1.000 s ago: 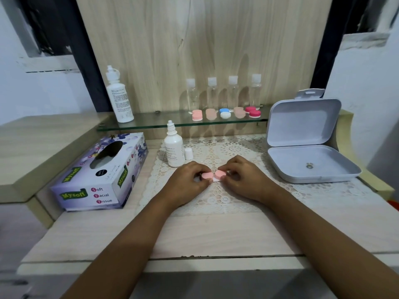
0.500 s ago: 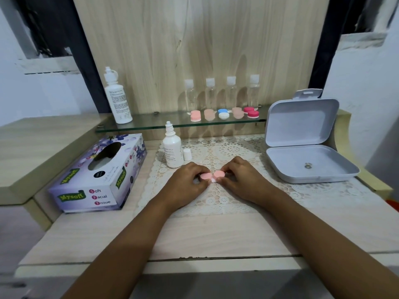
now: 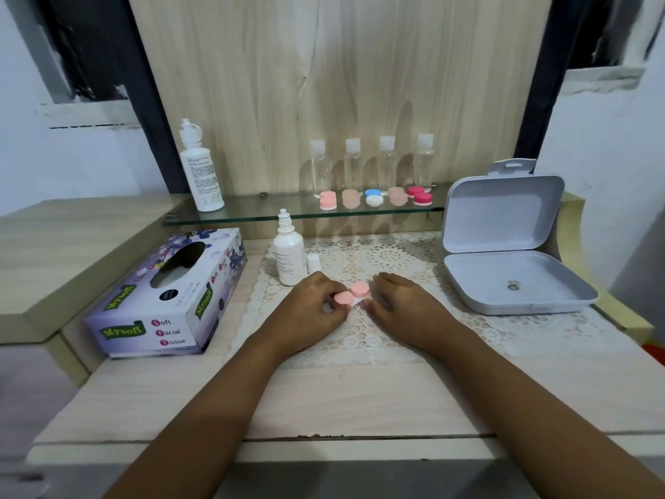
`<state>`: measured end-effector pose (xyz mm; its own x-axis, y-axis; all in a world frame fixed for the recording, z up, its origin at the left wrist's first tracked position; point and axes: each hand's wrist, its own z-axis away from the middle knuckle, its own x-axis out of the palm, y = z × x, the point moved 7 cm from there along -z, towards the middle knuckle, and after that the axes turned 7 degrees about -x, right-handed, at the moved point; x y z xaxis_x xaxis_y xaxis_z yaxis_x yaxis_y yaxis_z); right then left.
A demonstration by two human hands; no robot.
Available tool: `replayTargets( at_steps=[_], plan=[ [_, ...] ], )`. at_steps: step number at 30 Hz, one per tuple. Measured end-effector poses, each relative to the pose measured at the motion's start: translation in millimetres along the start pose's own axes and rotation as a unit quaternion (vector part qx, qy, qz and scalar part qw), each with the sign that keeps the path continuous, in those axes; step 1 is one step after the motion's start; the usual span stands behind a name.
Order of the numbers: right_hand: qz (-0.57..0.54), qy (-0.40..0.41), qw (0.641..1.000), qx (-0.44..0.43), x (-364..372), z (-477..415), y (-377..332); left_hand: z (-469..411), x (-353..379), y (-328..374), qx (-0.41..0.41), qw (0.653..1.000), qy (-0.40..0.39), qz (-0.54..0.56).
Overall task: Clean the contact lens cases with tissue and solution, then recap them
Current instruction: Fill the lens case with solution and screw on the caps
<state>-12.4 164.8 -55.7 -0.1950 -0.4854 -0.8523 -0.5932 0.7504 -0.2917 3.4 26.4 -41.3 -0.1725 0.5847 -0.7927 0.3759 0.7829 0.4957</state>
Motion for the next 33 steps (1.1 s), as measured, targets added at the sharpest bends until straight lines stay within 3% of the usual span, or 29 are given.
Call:
replayTargets(
  at_steps=[13,19,26,33],
  plan=[
    [0.008,-0.002,1.0,-0.007,5.2,0.0,4.4,-67.9,-110.3,16.0,-0.062,0.963,0.235,-0.12],
    [0.01,0.006,1.0,-0.012,7.6,-1.1,7.0,-107.9,-112.0,2.9,-0.147,0.947,0.185,-0.217],
    [-0.001,0.012,1.0,-0.021,7.7,-1.3,7.4,-119.3,-89.0,-8.1,-0.186,0.926,0.113,-0.307],
    [-0.002,0.019,1.0,-0.023,8.2,-1.4,8.9,-123.1,-87.7,-20.2,-0.199,0.933,0.097,-0.285]
  ],
)
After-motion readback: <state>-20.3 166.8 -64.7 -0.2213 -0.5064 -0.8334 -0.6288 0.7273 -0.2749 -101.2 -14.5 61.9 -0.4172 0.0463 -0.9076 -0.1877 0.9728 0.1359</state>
